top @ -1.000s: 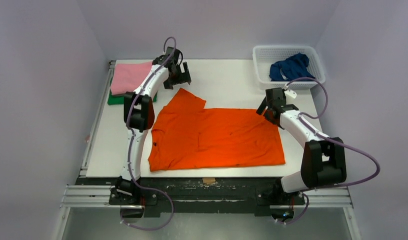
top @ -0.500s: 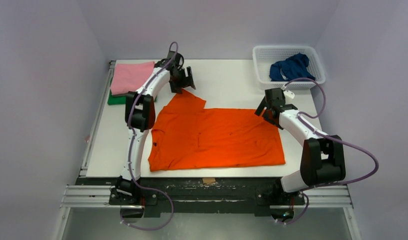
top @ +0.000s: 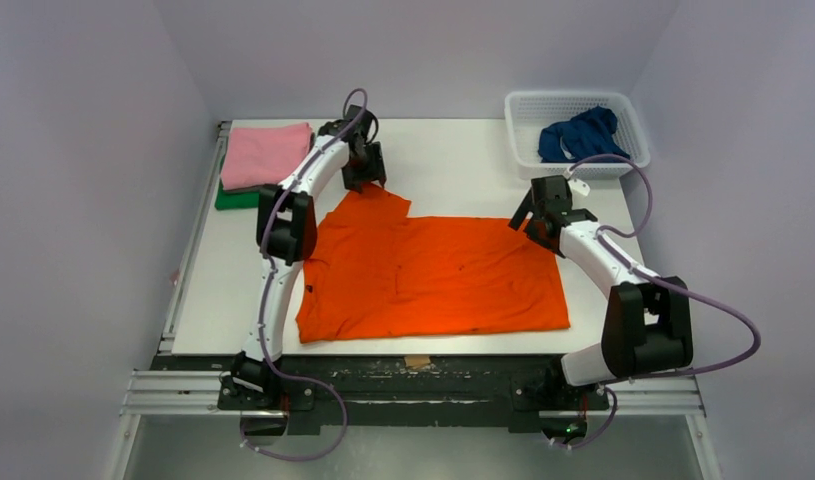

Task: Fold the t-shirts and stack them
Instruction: Grab the side of the flattened tshirt furthest away from the robot with both arms

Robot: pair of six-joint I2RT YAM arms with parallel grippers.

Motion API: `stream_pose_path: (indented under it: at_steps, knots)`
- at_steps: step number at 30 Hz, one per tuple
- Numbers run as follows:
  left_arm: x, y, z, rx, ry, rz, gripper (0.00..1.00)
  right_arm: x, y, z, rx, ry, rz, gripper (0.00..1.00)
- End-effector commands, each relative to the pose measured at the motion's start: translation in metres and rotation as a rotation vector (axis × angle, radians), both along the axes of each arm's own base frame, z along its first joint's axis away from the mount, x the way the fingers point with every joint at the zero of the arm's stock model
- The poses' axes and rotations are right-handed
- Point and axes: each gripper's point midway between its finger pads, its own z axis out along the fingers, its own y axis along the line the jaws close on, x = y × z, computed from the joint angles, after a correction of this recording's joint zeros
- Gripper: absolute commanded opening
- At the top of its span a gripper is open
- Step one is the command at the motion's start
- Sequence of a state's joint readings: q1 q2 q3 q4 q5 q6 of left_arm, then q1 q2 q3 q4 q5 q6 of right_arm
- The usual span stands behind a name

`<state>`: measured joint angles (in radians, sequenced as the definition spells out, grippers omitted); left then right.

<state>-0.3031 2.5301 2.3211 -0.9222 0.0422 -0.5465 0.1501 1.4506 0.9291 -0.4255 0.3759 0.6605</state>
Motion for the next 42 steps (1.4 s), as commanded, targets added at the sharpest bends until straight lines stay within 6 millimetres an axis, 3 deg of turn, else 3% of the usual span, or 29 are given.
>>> stream_pose_path:
  at_steps: [1,5,10,12,15,18,22,27,35,38,42]
  knots:
    - [0.009,0.029,0.025,0.07,-0.056,0.066,0.6,0.006,-0.003,0.018,-0.008,-0.071,-0.004,0.94]
    - [0.033,0.033,0.029,-0.006,-0.135,0.113,0.61,0.007,0.001,0.014,0.006,-0.058,0.01,0.94]
    - [0.041,0.028,0.026,-0.089,-0.144,0.109,0.62,0.008,-0.001,0.013,-0.004,-0.052,0.003,0.94]
    - [0.043,0.022,0.038,-0.131,-0.182,0.082,0.62,0.009,0.0,0.012,-0.004,-0.051,0.005,0.94]
    - [0.049,0.033,0.046,-0.083,-0.233,0.115,0.65,0.009,0.0,0.01,-0.003,-0.046,0.005,0.94]
    - [0.052,0.046,0.036,-0.02,-0.213,0.157,0.66,0.009,0.0,0.009,-0.001,-0.044,0.005,0.94]
    - [0.052,0.025,0.016,-0.142,-0.142,0.134,0.66,0.01,0.0,0.011,-0.004,-0.047,0.006,0.93]
    - [0.037,0.008,0.007,-0.207,-0.072,0.113,0.66,0.009,-0.002,0.012,-0.01,-0.049,0.003,0.93]
    - [-0.009,-0.015,0.004,-0.164,0.038,0.005,0.64,0.008,0.001,0.014,0.005,-0.056,0.011,0.93]
    - [-0.019,-0.011,0.002,-0.071,0.05,-0.001,0.59,0.007,0.001,0.016,0.007,-0.066,0.012,0.93]
    - [-0.022,0.005,-0.002,0.046,0.05,0.049,0.43,0.007,0.002,0.017,0.012,-0.07,0.017,0.93]
